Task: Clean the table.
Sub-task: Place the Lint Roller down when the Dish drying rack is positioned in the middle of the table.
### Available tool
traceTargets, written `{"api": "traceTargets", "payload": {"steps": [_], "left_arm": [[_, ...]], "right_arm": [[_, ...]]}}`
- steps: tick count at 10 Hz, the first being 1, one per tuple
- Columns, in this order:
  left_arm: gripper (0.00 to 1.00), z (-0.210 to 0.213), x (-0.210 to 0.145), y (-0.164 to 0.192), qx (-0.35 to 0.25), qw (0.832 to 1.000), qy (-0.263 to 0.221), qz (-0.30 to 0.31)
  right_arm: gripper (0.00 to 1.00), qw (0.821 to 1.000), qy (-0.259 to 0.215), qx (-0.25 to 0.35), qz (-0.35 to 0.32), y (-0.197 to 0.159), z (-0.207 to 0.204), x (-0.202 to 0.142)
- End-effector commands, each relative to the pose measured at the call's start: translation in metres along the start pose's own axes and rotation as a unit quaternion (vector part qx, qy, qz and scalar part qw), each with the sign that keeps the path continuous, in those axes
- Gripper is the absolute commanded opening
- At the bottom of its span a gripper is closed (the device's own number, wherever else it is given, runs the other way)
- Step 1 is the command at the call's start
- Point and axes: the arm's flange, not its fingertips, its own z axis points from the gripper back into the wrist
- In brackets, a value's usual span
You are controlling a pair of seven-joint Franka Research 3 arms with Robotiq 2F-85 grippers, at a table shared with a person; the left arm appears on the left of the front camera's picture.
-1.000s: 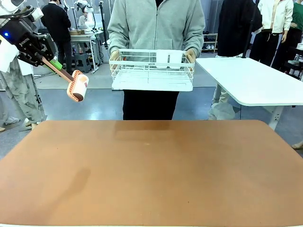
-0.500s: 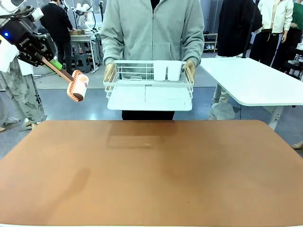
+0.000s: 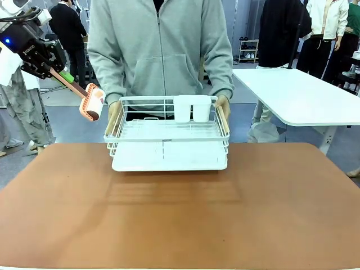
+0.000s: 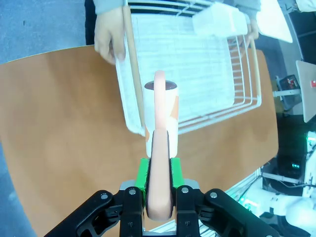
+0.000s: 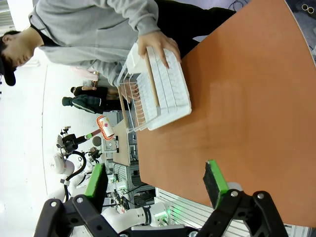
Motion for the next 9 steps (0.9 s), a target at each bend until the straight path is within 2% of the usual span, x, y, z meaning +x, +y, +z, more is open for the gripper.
{"api": "traceTargets", "payload": {"steps": [1,9], "left_arm": [[0.22,0.0042,0.0009,-0.0011,0.001,1.000,-0.005,0.005],[0.22,0.0042,0.0009,-0.0011,0.001,1.000,-0.005,0.005]], "right_arm": [[1.00,1.000,0.000,0.011,0.007,0.0029,0.0014,0.0000],[1.00,1.000,0.000,0.011,0.007,0.0029,0.0014,0.0000]]}}
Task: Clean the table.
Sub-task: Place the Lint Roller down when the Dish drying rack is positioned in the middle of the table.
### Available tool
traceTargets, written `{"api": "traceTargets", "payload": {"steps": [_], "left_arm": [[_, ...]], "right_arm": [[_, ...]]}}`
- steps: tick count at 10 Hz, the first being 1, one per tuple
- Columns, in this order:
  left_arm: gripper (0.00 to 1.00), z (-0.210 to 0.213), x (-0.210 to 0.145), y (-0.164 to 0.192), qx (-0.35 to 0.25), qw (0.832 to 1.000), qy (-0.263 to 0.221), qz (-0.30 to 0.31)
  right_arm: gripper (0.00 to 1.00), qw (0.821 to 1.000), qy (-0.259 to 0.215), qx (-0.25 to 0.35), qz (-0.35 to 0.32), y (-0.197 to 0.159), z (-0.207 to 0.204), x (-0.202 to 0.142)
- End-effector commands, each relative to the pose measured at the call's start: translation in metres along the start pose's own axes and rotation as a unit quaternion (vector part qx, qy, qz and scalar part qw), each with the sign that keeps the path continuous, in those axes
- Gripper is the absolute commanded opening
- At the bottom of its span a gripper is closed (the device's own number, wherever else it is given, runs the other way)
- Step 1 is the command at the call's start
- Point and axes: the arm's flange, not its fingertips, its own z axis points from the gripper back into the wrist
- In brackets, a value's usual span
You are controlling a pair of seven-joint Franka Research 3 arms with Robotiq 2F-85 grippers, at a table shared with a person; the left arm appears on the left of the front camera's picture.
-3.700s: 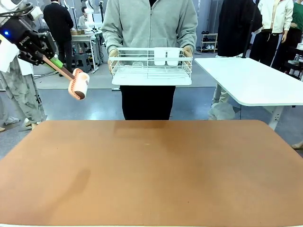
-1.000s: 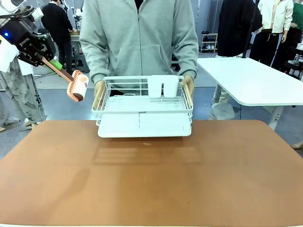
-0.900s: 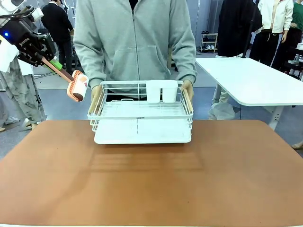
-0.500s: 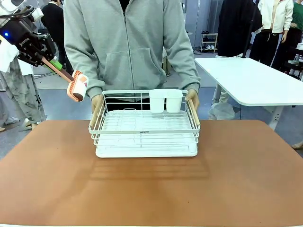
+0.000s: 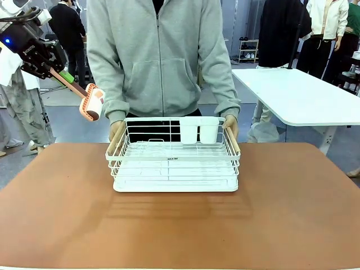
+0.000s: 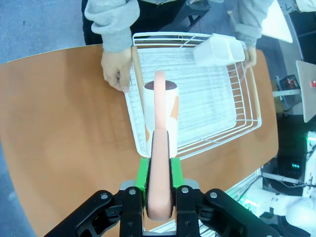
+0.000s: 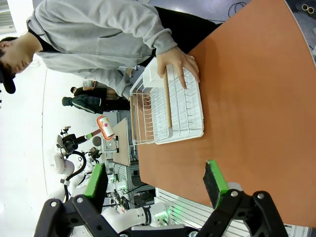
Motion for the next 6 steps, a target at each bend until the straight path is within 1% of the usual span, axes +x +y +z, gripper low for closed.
{"api": "traceTargets", "payload": {"steps": [1,5,6], "left_arm": [[0.22,0.0042,0.0009,-0.0011,0.001,1.000,-0.005,0.005],[0.22,0.0000,0.0000,0.0000,0.000,1.000,0.000,0.000],[0.22,0.0032,0.0037,-0.0040,0.050,0.998,-0.031,-0.010]], "right_arm": [[1.00,1.000,0.000,0.011,0.007,0.0029,0.0014,0.0000],[1.00,1.000,0.000,0.011,0.007,0.0029,0.0014,0.0000],[1.00,1.000,0.000,0.011,0.007,0.0029,0.0014,0.0000]]}}
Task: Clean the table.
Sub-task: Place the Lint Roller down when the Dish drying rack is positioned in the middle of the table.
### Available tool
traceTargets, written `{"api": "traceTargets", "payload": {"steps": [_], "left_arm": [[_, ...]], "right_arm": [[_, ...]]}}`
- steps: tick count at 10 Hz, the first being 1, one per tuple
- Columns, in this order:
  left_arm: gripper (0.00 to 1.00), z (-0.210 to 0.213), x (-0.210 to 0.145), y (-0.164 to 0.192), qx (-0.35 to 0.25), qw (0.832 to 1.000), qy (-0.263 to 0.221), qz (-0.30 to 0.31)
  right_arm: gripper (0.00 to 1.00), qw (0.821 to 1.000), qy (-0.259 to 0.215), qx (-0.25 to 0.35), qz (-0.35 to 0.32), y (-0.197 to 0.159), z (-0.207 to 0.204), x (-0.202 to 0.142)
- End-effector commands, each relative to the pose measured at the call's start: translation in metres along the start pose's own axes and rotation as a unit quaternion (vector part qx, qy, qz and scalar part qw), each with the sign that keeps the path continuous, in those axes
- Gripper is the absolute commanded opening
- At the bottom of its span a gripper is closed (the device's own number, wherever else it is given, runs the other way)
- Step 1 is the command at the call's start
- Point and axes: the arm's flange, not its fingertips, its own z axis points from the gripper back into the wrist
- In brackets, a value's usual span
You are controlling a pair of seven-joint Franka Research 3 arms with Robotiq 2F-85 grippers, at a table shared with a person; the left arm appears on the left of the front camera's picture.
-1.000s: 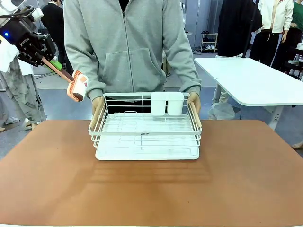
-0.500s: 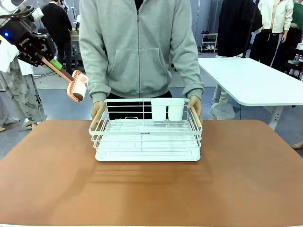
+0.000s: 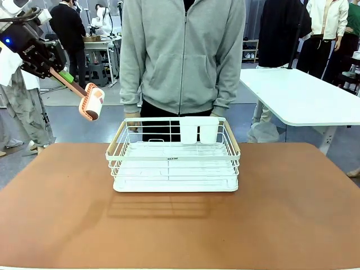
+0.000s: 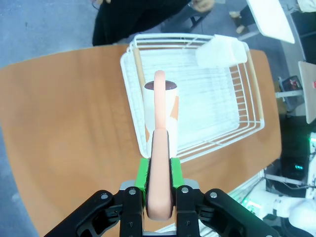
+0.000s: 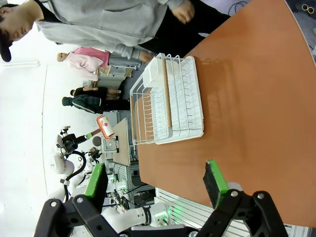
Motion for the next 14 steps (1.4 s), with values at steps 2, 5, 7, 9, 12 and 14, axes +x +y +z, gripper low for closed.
{"api": "traceTargets", "payload": {"steps": [2,5,7,9,12,14], "left_arm": [[0.22,-0.001,0.004,0.002,0.074,0.995,-0.022,0.061],[0.22,-0.020,-0.008,0.018,0.133,0.956,-0.090,0.247],[0.22,-0.040,-0.013,0.022,0.193,0.877,-0.152,0.412],[0.22,-0.066,-0.013,0.023,0.198,0.823,-0.153,0.510],[0.22,-0.066,-0.020,0.042,0.183,0.843,-0.141,0.485],[0.22,-0.066,-0.020,0.042,0.183,0.843,-0.141,0.485]], "right_arm": [[1.00,1.000,0.000,0.011,0.007,0.003,0.001,0.000],[1.00,1.000,0.000,0.011,0.007,0.003,0.001,0.000],[1.00,1.000,0.000,0.011,0.007,0.003,0.001,0.000],[1.00,1.000,0.000,0.011,0.007,0.003,0.001,0.000],[1.00,1.000,0.000,0.011,0.007,0.003,0.001,0.000],[1.00,1.000,0.000,0.011,0.007,0.003,0.001,0.000]]}}
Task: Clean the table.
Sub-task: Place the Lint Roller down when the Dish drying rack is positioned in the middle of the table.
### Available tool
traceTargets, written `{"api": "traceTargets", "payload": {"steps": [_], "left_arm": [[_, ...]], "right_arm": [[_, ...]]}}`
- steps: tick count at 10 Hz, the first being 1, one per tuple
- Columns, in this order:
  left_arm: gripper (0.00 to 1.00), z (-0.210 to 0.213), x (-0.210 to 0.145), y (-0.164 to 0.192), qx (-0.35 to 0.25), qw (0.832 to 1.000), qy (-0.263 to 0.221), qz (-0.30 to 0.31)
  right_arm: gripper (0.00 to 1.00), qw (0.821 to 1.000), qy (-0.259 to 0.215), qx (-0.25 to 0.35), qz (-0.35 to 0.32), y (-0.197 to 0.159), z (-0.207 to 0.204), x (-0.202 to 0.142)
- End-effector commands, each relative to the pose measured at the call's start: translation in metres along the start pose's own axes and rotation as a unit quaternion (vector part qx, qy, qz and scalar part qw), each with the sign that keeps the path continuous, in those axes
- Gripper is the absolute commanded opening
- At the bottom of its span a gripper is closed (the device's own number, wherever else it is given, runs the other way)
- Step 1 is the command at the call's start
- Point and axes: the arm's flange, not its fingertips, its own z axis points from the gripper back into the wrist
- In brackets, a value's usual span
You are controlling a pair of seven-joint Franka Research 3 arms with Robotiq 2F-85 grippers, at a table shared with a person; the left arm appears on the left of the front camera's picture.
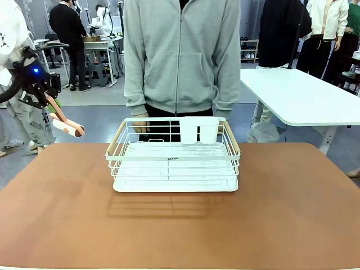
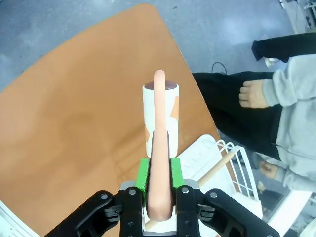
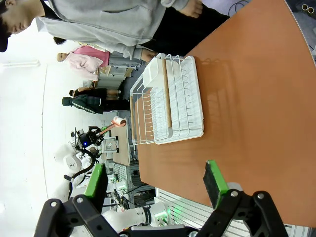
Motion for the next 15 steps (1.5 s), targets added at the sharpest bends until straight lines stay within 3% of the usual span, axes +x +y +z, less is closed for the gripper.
{"api": "traceTargets", "payload": {"steps": [1,2,4,5,7,8,15], "left_arm": [[0.22,0.002,0.004,0.003,0.002,1.000,-0.001,-0.016],[0.22,0.000,0.000,0.000,0.000,1.000,0.000,0.000],[0.22,-0.045,0.008,0.000,-0.010,0.996,0.068,0.065],[0.22,-0.081,0.002,0.024,-0.038,0.988,0.076,0.129],[0.22,-0.092,0.001,0.030,-0.051,0.985,0.071,0.151],[0.22,-0.104,0.004,0.037,-0.054,0.978,0.095,0.177],[0.22,-0.141,-0.001,0.065,-0.049,0.982,0.056,0.172]], "right_arm": [[1.00,1.000,0.000,0.011,0.007,0.003,0.002,0.000],[1.00,1.000,0.000,0.011,0.007,0.003,0.002,0.000],[1.00,1.000,0.000,0.011,0.007,0.003,0.002,0.000],[1.00,1.000,0.000,0.011,0.007,0.003,0.002,0.000],[1.00,1.000,0.000,0.011,0.007,0.003,0.002,0.000],[1.00,1.000,0.000,0.011,0.007,0.003,0.002,0.000],[1.00,1.000,0.000,0.011,0.007,0.003,0.002,0.000]]}}
